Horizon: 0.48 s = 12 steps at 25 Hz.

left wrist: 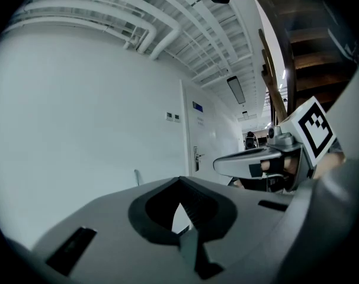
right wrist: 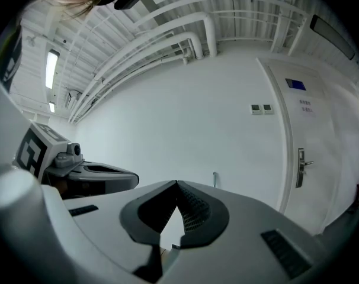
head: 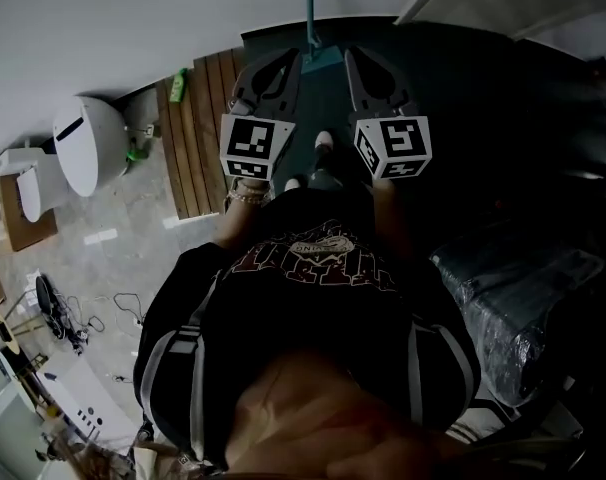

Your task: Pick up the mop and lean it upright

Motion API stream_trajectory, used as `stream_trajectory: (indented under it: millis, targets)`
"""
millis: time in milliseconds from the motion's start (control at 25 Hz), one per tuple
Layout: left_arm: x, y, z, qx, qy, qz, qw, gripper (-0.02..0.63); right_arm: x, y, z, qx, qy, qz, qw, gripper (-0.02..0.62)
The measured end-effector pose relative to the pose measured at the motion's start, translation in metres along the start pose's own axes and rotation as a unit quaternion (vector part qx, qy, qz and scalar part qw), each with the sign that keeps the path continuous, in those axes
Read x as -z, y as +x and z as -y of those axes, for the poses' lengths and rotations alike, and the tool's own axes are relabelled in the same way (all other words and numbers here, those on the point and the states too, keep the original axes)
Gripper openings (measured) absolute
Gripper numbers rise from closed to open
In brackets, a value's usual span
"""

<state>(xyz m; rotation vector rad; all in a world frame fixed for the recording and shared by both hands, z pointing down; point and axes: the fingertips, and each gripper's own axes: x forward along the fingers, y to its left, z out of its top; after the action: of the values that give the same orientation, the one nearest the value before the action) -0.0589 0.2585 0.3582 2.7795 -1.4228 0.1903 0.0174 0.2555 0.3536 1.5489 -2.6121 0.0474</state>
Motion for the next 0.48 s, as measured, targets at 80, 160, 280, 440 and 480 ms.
stream_trajectory:
  millis: [80,160,280,440,480]
  targets:
    - [-0.001,0.022,-0.009,-0.004,-0.003,-0.002,1.0000,0.040,0.000,0.018,0.013,-0.007,-0.003,-0.003,1.000,0.014]
    - [-0.003,0.046,-0.016,-0.004,-0.001,-0.004,1.0000,0.040,0.000,0.038,0.028,-0.013,-0.006,-0.005,1.000,0.014]
    - [-0.005,0.082,-0.024,-0.007,0.004,-0.009,0.9999,0.040,0.002,0.067,0.051,-0.026,-0.003,-0.007,1.000,0.014]
    - [-0.008,0.123,-0.036,-0.015,0.002,-0.016,0.9998,0.040,0.001,0.099,0.081,-0.045,-0.002,-0.008,0.999,0.014]
    - [-0.009,0.131,-0.038,-0.017,0.002,-0.017,0.9997,0.040,0.000,0.106,0.087,-0.049,-0.002,-0.009,0.999,0.014]
